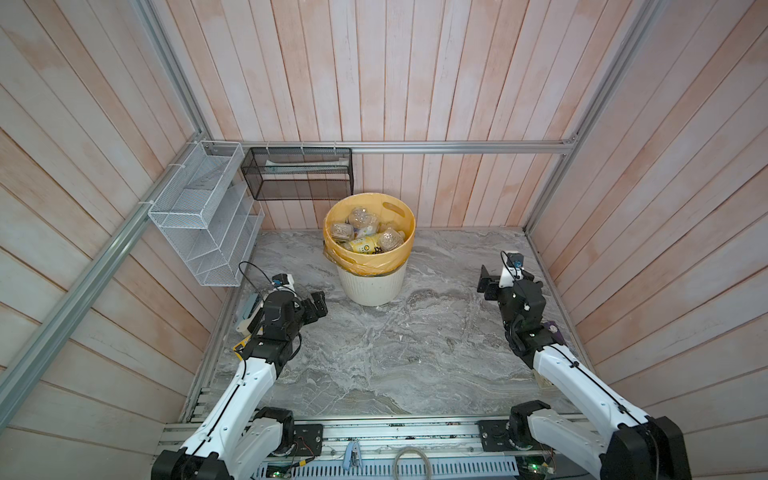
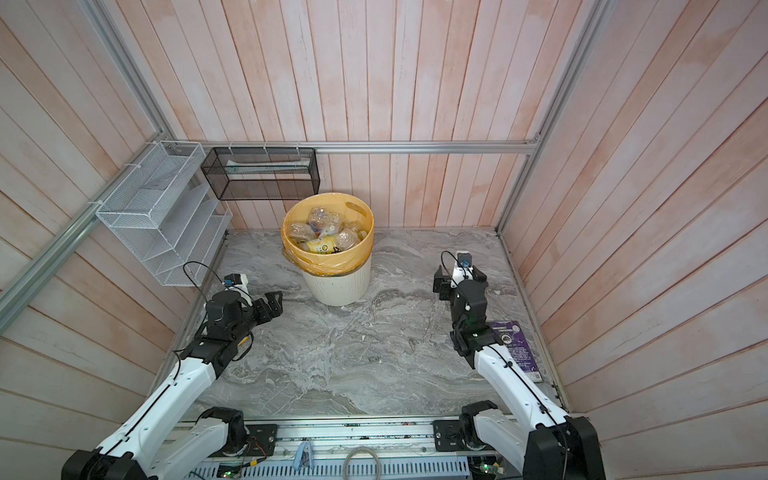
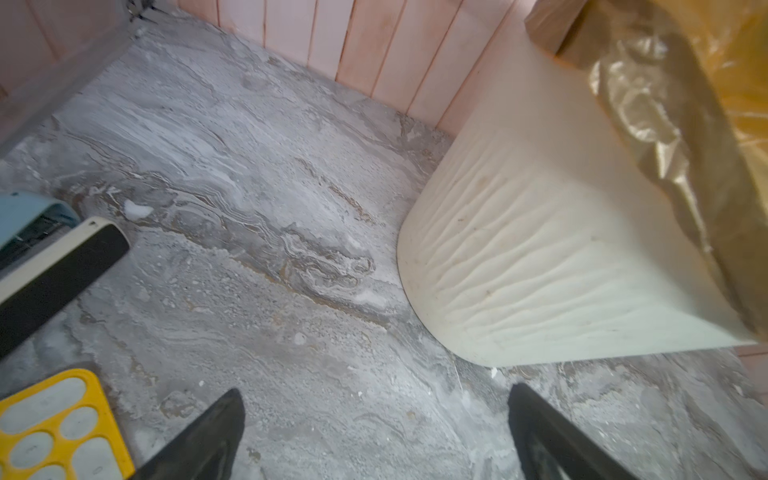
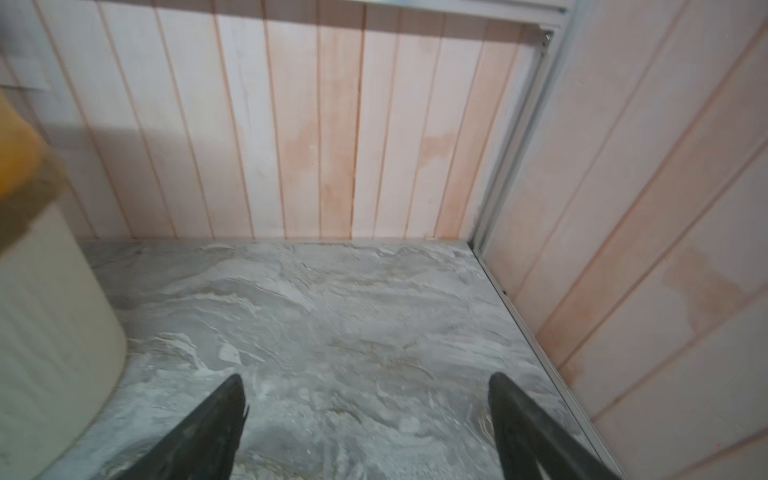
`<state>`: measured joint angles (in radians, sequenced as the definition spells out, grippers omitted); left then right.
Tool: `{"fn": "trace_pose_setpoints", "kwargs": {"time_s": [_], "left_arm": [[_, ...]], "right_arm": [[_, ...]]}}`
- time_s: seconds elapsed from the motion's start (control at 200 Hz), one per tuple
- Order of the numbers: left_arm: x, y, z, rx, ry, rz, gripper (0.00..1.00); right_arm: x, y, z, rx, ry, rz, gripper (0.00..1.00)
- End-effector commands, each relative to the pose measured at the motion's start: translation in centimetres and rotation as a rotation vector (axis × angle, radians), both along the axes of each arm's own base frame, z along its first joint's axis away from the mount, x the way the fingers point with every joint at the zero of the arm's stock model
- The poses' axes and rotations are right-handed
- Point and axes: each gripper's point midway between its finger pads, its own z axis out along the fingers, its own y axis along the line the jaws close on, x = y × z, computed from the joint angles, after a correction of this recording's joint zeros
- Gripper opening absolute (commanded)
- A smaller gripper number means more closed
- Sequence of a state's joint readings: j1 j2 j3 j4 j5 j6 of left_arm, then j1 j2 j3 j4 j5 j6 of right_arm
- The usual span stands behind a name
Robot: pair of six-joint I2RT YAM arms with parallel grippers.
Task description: Throw the plastic bottles in the bin
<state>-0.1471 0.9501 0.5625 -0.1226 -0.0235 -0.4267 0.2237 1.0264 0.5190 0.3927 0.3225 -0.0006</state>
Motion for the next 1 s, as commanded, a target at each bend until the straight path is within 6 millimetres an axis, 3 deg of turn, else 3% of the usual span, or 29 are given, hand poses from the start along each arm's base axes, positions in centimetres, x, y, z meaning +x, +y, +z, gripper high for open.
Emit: {"fn": "trace_pose_setpoints", "kwargs": {"time_s": [0.0,0.175,0.4,0.66,0.8,0.995], "left_arm": [[0.6,1.3,0.1,0.076,-0.037,0.055,1.00],[1.1,2.4,-0.2,0.126,-0.052,0.101,1.00],[1.1,4.4,-0.3,0.201,-0.140,0.191,1.00],[0.8,6.3,-0.4,0.232,-0.209,0.300,1.00],[0.7,7.1,0.2,0.262,-0.252,0.344,1.00],[0.7,7.9,-0.1,0.307,-0.253,0.382,1.00]], "right_arm": [[-0.6,-2.1,-1.7,0.040,-0.010,-0.050,0.91],[-1.7,-4.4,-4.4,0.053,-0.058,-0.087,0.91],[-2.4,-5.5,-6.9,0.100,-0.101,-0.099,0.89],[-0.5,-3.3,-6.9,0.082,-0.160,0.033,0.85],[1.3,-2.5,-9.7,0.070,-0.080,0.079,0.81],[1.3,-2.6,-9.9,0.070,-0.073,0.067,0.82]]}}
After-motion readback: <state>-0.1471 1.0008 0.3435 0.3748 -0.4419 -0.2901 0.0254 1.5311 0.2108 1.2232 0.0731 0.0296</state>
